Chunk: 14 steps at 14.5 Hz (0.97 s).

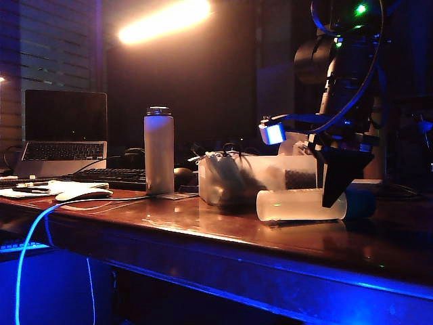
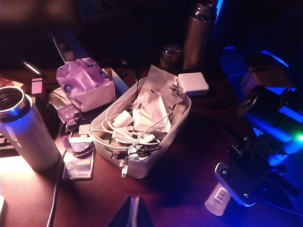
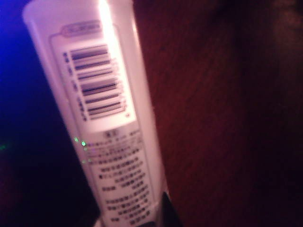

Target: Pick up the liquid glue and place it into the translucent box.

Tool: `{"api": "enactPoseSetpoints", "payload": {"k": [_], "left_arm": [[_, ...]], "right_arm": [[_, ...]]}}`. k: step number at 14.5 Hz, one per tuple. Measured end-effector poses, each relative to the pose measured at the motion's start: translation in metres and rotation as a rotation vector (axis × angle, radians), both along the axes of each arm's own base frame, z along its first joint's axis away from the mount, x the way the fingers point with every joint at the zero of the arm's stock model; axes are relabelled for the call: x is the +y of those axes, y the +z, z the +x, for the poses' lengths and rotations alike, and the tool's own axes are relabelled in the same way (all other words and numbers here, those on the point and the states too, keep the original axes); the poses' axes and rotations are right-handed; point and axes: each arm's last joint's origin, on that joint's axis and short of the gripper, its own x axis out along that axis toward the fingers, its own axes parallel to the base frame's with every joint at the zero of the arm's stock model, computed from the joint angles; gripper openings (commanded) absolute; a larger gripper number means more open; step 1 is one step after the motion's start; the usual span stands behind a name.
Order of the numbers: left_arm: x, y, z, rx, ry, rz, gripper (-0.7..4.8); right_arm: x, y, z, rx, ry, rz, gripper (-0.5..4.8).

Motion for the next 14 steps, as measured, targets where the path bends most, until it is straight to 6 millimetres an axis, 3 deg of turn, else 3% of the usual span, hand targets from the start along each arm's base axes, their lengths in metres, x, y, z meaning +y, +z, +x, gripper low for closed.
{"api": "enactPoseSetpoints", "payload": {"k": [4, 7, 10, 11, 12, 13, 14], "left_arm": [[0.000, 0.000, 0.000, 0.000, 0.000, 0.000, 0.22], [0.000, 0.000, 0.000, 0.000, 0.000, 0.000, 0.22], [0.000, 0.000, 0.000, 0.007, 0.004, -0.007, 0.22], [0.000, 0.000, 0.000, 0.009, 0.005, -0.009, 0.22], [0.000, 0.000, 0.000, 0.010, 0.005, -0.010, 0.22], [0.000, 0.000, 0.000, 0.012, 0.006, -0.012, 0.22], [0.000, 0.000, 0.000, 0.013, 0.007, -0.012, 0.22]], "right_arm": [[0.000, 0.002, 0.000, -0.007, -0.015, 0.005, 1.09], [-0.002, 0.023, -0.004, -0.094, -0.017, 0.035, 1.08], [0.001, 0.049, 0.004, -0.234, -0.030, 0.093, 1.08], [0.003, 0.057, 0.010, -0.300, -0.059, 0.132, 1.25], [0.006, 0.065, 0.018, -0.392, -0.090, 0.186, 1.65], [0.009, 0.073, 0.025, -0.483, -0.101, 0.233, 2.37], [0.012, 0.081, 0.032, -0.580, -0.102, 0.279, 2.62]]}}
